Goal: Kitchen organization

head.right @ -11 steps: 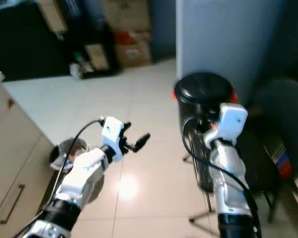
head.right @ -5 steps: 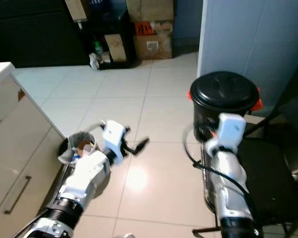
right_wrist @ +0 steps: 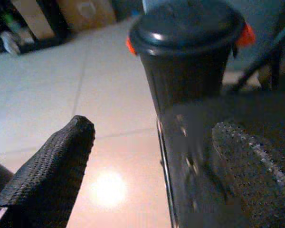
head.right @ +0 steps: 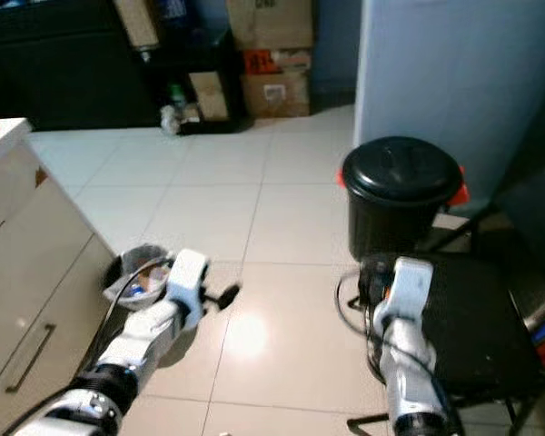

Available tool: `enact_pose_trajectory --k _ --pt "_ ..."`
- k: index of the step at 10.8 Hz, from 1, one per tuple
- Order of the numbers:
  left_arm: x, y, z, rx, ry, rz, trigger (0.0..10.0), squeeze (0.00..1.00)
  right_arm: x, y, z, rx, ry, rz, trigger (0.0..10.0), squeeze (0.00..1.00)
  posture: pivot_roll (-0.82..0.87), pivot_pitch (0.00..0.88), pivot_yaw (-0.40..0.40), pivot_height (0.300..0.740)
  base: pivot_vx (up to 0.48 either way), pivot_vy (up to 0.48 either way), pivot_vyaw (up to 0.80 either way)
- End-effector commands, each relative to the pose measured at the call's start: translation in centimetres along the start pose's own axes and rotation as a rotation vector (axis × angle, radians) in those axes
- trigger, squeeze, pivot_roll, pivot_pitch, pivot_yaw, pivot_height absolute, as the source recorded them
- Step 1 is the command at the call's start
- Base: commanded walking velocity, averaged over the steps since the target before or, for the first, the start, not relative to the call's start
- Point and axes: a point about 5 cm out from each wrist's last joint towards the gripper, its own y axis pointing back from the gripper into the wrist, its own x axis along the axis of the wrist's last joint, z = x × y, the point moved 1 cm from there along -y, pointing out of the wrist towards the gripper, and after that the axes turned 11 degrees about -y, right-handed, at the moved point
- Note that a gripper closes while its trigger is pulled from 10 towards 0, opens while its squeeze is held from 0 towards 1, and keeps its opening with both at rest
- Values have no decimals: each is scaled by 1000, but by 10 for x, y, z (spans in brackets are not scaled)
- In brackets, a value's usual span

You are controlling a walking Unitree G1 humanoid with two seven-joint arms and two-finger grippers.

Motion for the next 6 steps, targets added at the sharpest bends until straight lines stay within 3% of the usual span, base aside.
enact_pose_trajectory --k 1,4,6 --pt "-7 3 -13 54 20 -38 10000 0 0 -6 -8 18 -27 0 10000 0 6 8 142 740 0 0 0" --pt "-28 11 -28 128 14 -130 10000 0 -27 -6 8 -28 28 -112 10000 0 10 8 139 740 0 0 0" --pt "-44 15 -26 147 32 -199 10000 0 -41 -3 22 -80 23 -184 10000 0 8 6 139 740 0 0 0"
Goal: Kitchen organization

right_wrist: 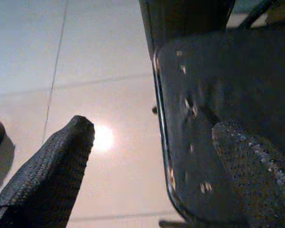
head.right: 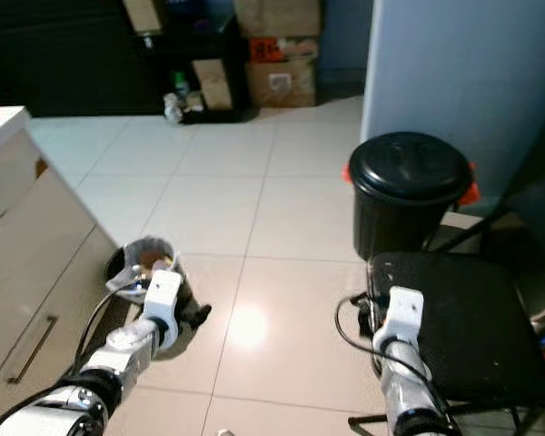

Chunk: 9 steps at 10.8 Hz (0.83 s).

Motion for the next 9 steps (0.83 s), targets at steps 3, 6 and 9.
enact_pose_trajectory --k 3,6,9 --pt "-33 6 1 35 57 -135 10000 0 -16 0 6 -46 -13 -98 10000 0 -2 4 131 740 0 0 0" --pt "-59 15 -3 103 141 -217 10000 0 -34 5 9 -61 -27 -187 10000 0 -4 0 116 740 0 0 0" --pt "-73 18 14 36 211 -274 10000 0 -47 11 16 -85 -14 -241 10000 0 2 0 109 740 0 0 0"
